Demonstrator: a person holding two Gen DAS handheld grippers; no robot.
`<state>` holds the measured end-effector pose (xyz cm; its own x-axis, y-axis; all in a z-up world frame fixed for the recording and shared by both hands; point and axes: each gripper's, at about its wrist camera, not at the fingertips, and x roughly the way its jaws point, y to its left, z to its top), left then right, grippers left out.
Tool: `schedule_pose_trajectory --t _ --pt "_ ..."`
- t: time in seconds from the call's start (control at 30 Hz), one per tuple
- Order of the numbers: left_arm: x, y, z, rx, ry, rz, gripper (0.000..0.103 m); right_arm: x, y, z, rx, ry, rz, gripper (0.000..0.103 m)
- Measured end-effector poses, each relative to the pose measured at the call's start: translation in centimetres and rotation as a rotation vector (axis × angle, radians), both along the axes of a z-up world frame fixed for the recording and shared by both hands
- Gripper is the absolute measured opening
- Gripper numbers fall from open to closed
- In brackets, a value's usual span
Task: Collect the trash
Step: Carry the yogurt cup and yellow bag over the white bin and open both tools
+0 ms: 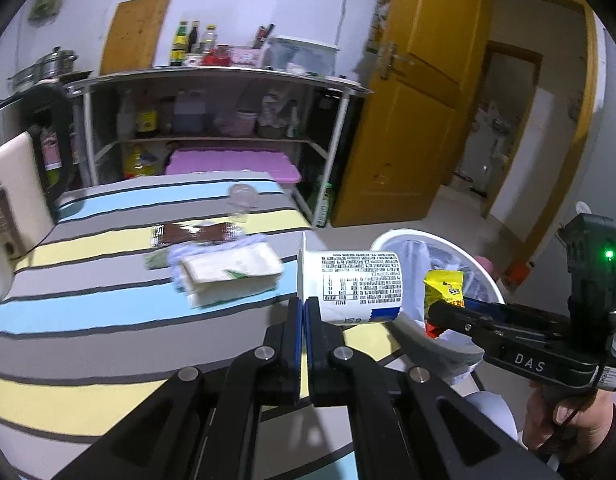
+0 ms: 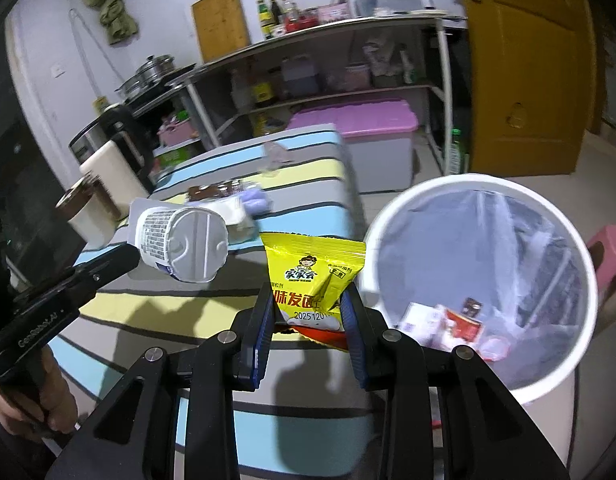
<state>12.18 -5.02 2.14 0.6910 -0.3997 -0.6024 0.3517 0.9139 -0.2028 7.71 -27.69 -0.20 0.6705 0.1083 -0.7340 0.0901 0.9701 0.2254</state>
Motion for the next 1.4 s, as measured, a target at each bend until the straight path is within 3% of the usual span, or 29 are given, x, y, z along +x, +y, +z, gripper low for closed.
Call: schedule_pose_trajectory --t 0.77,1.4 --pt "2.5 -11.4 -1.3 0.01 0.027 -0.218 0.001 -3.0 -9.2 -0.7 -0.005 0.032 -0.199 0.034" --pt "4.9 -15.8 -3.9 0.024 0.094 -0.296 0.002 -2.9 -12.0 -2.7 0.024 0.081 -0.25 0.038"
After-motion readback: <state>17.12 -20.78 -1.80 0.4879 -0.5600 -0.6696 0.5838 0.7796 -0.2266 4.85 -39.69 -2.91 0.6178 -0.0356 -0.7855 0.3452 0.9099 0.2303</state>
